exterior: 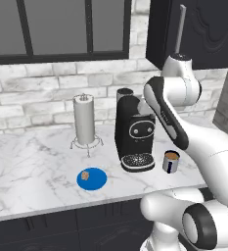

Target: Take a sugar cube from the saucer and place it inside the coffee. Then, grab milk from the fridge and place it next to the coffee on the counter to sweeten the coffee.

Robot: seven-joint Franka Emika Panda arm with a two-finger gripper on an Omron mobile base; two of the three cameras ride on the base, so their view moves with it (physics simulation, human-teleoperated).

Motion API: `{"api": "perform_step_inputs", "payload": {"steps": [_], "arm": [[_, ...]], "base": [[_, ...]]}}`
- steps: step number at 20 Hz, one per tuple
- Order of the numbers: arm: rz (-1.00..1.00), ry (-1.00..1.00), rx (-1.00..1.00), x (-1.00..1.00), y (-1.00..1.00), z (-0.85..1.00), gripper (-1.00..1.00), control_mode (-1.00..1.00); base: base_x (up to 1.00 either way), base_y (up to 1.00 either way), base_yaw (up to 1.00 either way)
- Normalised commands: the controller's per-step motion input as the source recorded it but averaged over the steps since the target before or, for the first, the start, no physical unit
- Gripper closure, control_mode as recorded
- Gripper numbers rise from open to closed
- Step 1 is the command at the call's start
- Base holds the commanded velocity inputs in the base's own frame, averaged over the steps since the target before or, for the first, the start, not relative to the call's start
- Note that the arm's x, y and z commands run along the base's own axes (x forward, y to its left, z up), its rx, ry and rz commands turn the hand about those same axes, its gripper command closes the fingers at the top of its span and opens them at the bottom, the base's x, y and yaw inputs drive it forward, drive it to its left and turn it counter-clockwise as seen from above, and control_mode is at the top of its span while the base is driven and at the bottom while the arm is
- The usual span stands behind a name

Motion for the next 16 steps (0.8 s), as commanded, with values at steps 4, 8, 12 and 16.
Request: {"api": "perform_step_inputs", "payload": {"steps": [4,8,12,16], "arm": [[0.08,0.00,-0.06,-0.04,0.33,0.00,-1.00,-1.00],[0.19,0.00,-0.09,-0.29,0.93,-0.14,-1.00,-1.00],[0.31,0.01,-0.22,-0.41,1.00,-0.45,-1.00,-1.00],[0.26,0.06,-0.04,-0.63,1.00,-0.61,-1.00,-1.00]], "base": [[0.00,0.00,0.00],[0.00,0.00,0.00],[0.00,0.00,0.00],[0.00,0.00,0.00]]}}
